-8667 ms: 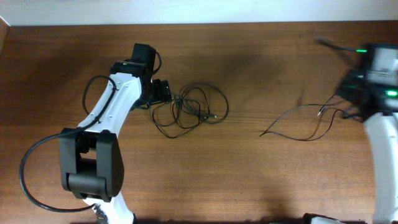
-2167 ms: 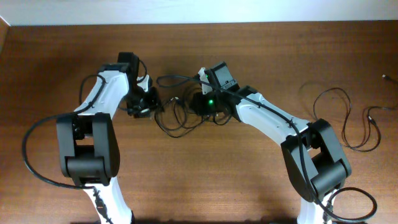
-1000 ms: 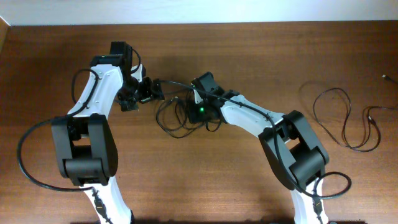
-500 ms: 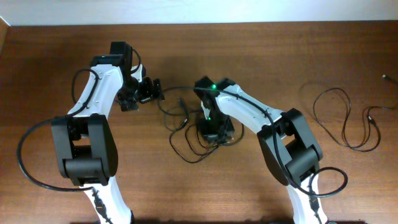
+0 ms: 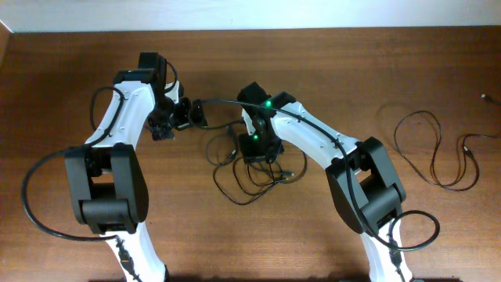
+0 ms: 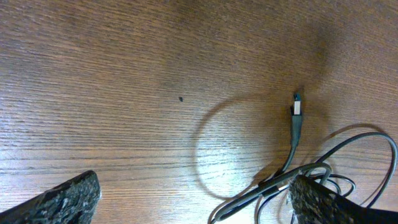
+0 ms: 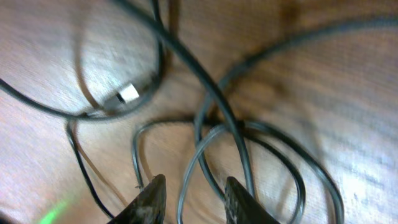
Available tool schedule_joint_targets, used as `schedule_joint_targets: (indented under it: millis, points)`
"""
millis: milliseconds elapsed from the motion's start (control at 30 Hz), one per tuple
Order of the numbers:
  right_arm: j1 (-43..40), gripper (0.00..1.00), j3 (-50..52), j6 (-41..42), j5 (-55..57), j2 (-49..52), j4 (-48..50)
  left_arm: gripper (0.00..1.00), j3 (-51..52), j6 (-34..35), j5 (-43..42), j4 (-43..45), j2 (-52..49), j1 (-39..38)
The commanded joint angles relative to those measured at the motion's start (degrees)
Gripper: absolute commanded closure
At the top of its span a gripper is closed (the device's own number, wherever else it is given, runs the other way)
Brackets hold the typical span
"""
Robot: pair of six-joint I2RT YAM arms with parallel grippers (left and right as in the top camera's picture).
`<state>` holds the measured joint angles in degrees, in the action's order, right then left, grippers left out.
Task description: Untangle cables
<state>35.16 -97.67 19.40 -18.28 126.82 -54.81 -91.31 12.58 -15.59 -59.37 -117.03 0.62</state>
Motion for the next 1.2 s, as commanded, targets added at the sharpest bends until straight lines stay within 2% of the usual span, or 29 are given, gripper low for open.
schedule_joint_targets:
  millis: [0, 200, 500, 633, 700, 767, 833, 867, 900, 967, 1033, 1067, 1167]
  points:
    - [0.6, 0.69, -0.7, 1.2, -0.6, 0.5, 0.6, 0.01, -0.7, -0.7, 0.4, -0.1, -0.2, 0.3]
    - [3.7, 0.70, 1.8, 1.2, -0.4, 0.5, 0.2, 0.01, -0.7, -0.7, 0.4, -0.1, -0.2, 0.3]
    - [5.4, 0.67, 5.5, 3.8, 6.1, 0.6, 0.6, 0.01, -0.7, -0.7, 0.4, -0.1, -0.2, 0.3]
    - [5.2, 0.68, 4.3, 3.8, -3.8, 0.6, 1.8, 0.01, -0.7, -0.7, 0.4, -0.1, -0.2, 0.3]
    - [5.2, 0.65, 4.3, 3.8, 0.3, 0.6, 3.7, 0.01, -0.7, -0.7, 0.4, -0.1, -0.2, 0.3]
    - [5.3, 0.64, 4.3, 3.8, 9.4, 0.6, 4.4, 0.01, -0.7, -0.7, 0.4, -0.1, -0.2, 0.3]
    - [5.3, 0.69, 4.5, 3.8, 14.8, 0.6, 4.5, 0.01, -0.7, -0.7, 0.4, -0.1, -0.2, 0.3]
    - [5.3, 0.79, 4.5, 3.8, 14.9, 0.6, 4.5, 0.01, -0.7, -0.7, 0.4, -0.1, -0.2, 0.3]
    - [5.3, 0.96, 4.4, 3.8, 14.9, 0.6, 4.5, 0.01, -0.7, -0.7, 0.4, -0.1, -0.2, 0.3]
    - [4.9, 0.96, 3.1, 3.7, 10.8, 0.3, 2.7, 0.01, -0.7, -0.7, 0.4, -0.1, -0.2, 0.3]
    - [3.7, 0.96, -1.8, 2.9, 6.2, -0.4, -3.1, 0.01, -0.7, -0.7, 0.4, -0.1, -0.2, 0.3]
    - [3.1, 0.96, -7.9, -3.6, 3.6, -1.4, -8.3, 0.01, -0.7, -0.7, 0.4, -0.1, -0.2, 0.3]
    - [3.1, 0.96, -19.4, -10.5, 3.5, -4.3, -18.7, 0.01, -0.7, -0.7, 0.4, -0.1, -0.2, 0.3]
